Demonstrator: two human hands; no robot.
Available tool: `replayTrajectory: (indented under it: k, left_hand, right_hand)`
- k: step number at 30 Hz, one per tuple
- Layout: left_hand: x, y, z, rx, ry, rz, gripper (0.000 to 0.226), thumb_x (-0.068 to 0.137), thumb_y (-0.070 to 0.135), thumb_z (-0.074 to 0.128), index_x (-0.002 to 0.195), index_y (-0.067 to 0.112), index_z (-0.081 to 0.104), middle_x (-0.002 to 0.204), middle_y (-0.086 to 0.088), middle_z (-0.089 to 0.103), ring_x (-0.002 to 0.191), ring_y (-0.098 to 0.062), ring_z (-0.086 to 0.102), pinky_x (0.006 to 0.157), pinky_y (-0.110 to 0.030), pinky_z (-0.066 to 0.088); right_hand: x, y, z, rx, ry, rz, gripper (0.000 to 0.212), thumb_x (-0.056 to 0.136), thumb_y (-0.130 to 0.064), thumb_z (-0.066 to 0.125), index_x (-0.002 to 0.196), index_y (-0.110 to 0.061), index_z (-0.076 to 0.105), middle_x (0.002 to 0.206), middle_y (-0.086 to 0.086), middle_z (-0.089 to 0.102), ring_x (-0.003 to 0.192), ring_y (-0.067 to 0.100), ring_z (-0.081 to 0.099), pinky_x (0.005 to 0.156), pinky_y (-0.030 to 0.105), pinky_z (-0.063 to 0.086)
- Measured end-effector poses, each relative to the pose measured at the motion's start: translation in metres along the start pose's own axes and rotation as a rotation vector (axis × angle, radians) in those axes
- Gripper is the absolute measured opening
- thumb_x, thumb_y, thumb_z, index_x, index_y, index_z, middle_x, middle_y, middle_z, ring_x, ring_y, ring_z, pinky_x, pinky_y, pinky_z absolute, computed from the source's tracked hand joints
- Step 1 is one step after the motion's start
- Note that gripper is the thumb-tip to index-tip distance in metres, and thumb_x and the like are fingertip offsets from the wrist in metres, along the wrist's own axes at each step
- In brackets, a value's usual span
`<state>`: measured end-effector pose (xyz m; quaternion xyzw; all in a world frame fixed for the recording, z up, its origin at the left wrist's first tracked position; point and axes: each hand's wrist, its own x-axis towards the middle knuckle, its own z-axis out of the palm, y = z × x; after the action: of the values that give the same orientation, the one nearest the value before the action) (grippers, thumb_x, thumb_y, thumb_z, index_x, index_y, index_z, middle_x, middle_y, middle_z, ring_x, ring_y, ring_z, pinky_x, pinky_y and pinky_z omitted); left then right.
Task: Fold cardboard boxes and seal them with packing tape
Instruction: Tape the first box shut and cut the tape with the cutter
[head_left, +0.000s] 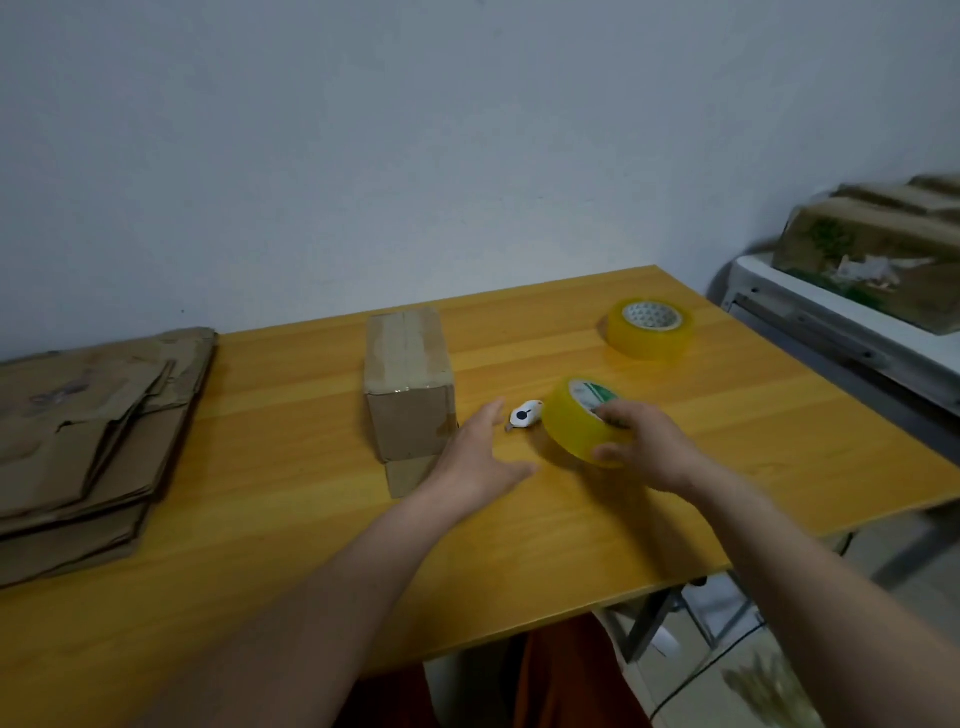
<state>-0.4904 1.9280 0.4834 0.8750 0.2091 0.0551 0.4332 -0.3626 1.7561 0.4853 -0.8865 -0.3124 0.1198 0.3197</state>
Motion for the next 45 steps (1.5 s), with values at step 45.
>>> replayTrajectory:
  k: [45]
  left_hand:
    - [-0.009,0.039,-0.109,-0.750,-0.042,-0.021,0.077,0.065,0.066,0.070,0.129,0.023,0.057,0.125,-0.010,0.065,0.111,-0.027,0.065,0.099,-0.048,0.049]
  right_hand:
    - [-0.006,-0.128,-0.005,1.273,-0.126,-0.127,0.058,0.090,-0.037,0.059,0.129,0.004,0.050,0.125,0.022,0.059,0.113,0.038,0.058,0.098,0.058,0.045]
